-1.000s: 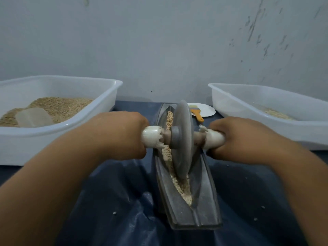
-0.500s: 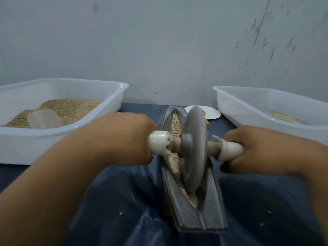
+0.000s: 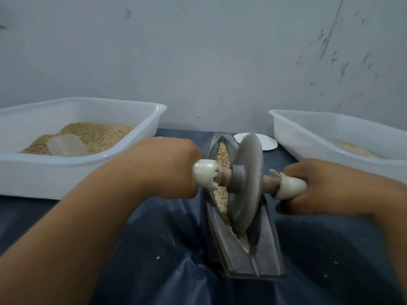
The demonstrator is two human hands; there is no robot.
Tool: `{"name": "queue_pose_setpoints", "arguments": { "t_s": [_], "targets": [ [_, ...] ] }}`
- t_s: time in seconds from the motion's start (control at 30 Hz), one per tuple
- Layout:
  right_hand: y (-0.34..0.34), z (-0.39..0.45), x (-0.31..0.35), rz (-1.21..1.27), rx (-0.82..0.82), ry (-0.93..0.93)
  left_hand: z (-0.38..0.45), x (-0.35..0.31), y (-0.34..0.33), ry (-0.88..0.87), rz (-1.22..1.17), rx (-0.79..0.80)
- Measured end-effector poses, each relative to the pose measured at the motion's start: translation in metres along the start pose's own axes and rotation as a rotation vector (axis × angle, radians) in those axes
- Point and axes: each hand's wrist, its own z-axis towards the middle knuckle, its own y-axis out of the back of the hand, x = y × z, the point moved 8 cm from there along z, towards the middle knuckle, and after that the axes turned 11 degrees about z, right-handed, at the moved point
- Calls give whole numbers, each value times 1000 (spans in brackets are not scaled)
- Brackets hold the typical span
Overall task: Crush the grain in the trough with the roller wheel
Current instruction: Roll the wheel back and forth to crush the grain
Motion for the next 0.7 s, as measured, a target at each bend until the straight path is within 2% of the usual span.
{"name": "queue_pose_setpoints", "arguments": {
  "t_s": [0.1,0.17,0.23,0.3,0.33,0.37,0.43,0.5,0.53,0.6,0.67,0.7],
  "targets": [
    [5,17,8,-140,-246,51,7,1,0,67,35,-78],
    [8,20,12,-221,-305,74,9,2,-7,62,7,-14],
    [5,16,3,-169,-152,32,6,2,-9,23,-18,64],
    [1,6,-5,-40,3,-26,3,2,-5,-2,-30,52],
    [0,4,-6,2,16,-30,3,1,-2,-1,-22,16],
    [0,5,-5,10,-17,-14,4,1,-1,9,-1,-28],
    [5,15,0,-82,-193,39,8,1,0,53,29,-103],
    [9,20,11,-205,-330,82,11,4,-4,78,11,-84],
    [9,21,11,-227,-314,81,10,5,-8,67,-6,-34],
    [6,17,1,-173,-145,30,7,5,-11,26,-38,52],
    [2,8,-5,-55,-3,-23,4,4,-7,5,-42,44],
    [1,6,-6,-11,0,-25,4,4,-5,9,-22,8]
  ]
}}
